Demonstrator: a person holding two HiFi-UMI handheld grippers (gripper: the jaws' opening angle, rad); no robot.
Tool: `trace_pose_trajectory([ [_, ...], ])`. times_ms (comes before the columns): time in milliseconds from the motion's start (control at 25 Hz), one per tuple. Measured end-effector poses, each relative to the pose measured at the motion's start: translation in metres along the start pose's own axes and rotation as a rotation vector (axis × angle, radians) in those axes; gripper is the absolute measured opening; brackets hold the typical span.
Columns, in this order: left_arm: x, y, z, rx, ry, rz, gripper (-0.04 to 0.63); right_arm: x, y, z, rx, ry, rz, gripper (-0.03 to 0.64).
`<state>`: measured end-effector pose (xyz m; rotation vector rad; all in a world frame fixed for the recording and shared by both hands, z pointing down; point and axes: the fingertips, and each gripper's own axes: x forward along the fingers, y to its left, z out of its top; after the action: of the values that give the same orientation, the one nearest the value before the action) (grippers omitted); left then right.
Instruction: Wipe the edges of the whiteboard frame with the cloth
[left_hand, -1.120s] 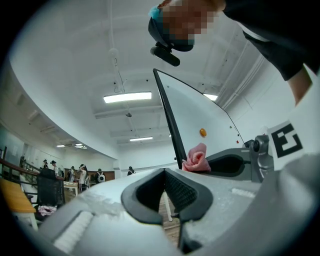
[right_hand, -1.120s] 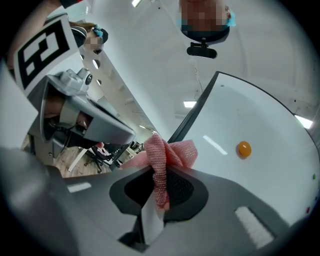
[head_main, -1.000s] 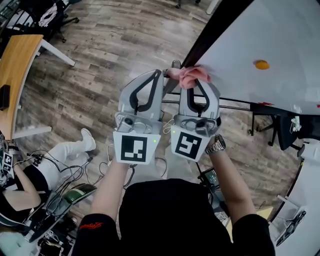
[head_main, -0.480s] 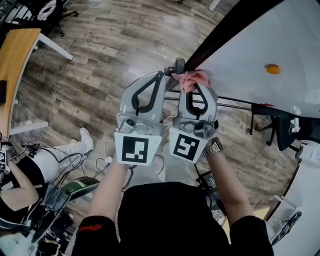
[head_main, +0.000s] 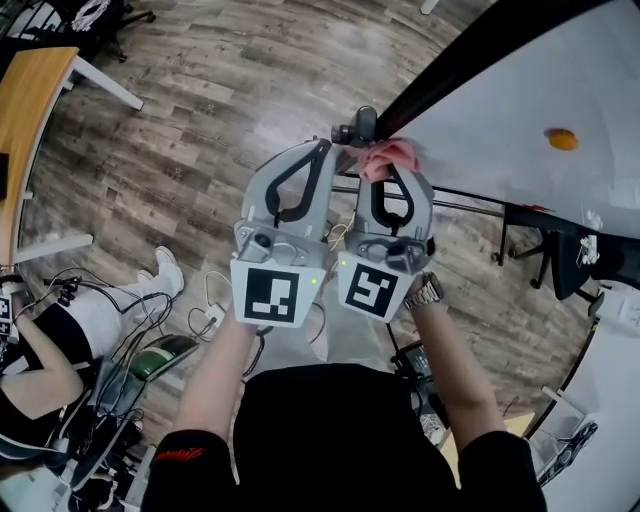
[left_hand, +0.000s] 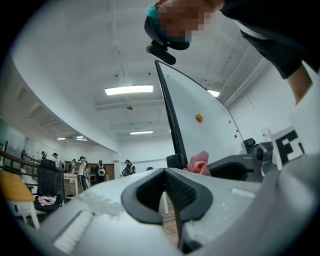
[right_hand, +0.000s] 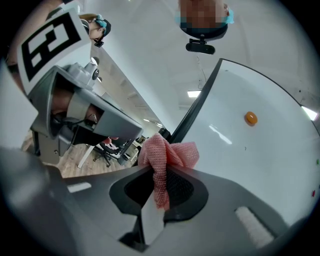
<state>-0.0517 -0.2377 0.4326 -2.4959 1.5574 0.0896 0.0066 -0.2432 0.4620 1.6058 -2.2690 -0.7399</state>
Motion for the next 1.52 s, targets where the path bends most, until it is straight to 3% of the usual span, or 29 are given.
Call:
trace_pose_trajectory([
  [960, -0.022, -0.006, -0.064, -0.052, 0.075, 0.023, -0.002, -0.01, 0.039, -0.057, 0.039, 0.08, 0.035, 0.052],
  [1240, -0.027, -0.001, -0.082, -0.011, 0.086, 0.025, -0.002, -0.008, 0.047, -0.068, 0.063, 0.063, 0.032, 0.052],
  [1520, -0.031, -0.007, -0.079, 0.086, 0.021, 0.021, -0.002, -0.01, 0.056, -0.075, 0.079, 0.06, 0.027, 0.052],
])
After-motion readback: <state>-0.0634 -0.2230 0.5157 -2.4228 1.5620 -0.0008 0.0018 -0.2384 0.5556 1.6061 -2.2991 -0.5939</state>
